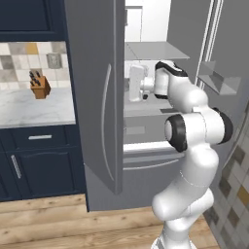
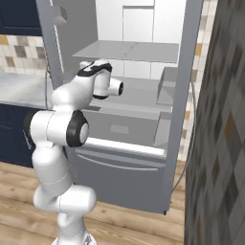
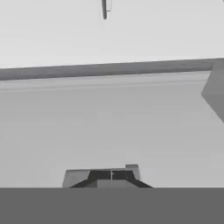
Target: Place one of the steaks on the plate and the other in the bowl. Then place the bowl in the fridge.
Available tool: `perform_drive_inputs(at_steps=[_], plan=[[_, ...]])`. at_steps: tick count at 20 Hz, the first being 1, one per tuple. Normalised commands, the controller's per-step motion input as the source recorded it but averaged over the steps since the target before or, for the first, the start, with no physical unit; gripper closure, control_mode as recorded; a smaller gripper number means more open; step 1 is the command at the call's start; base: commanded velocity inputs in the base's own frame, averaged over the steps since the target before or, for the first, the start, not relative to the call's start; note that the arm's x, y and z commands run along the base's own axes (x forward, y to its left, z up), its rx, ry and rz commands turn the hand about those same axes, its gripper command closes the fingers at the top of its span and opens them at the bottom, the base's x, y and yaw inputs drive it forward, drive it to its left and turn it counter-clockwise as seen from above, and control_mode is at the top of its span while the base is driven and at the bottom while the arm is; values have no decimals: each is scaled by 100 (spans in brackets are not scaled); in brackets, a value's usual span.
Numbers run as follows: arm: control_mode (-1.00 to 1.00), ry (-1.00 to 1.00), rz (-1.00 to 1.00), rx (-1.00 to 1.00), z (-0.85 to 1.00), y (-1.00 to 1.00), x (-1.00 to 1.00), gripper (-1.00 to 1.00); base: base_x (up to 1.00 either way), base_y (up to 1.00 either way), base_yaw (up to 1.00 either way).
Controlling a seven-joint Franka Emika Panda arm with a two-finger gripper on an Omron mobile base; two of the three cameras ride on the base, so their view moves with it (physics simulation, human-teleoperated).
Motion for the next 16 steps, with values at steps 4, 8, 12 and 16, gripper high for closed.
perform_drive_inputs(at_steps=[4, 8, 12, 16], plan=[[-100, 3, 22, 6, -12, 100, -64, 100, 0, 0, 0], [-100, 0, 9, 3, -17, 100, -52, 100, 0, 0, 0], [-100, -4, 0, 0, -23, 100, -36, 100, 0, 0, 0], [-100, -6, 0, 0, -38, 100, -1, 100, 0, 0, 0]])
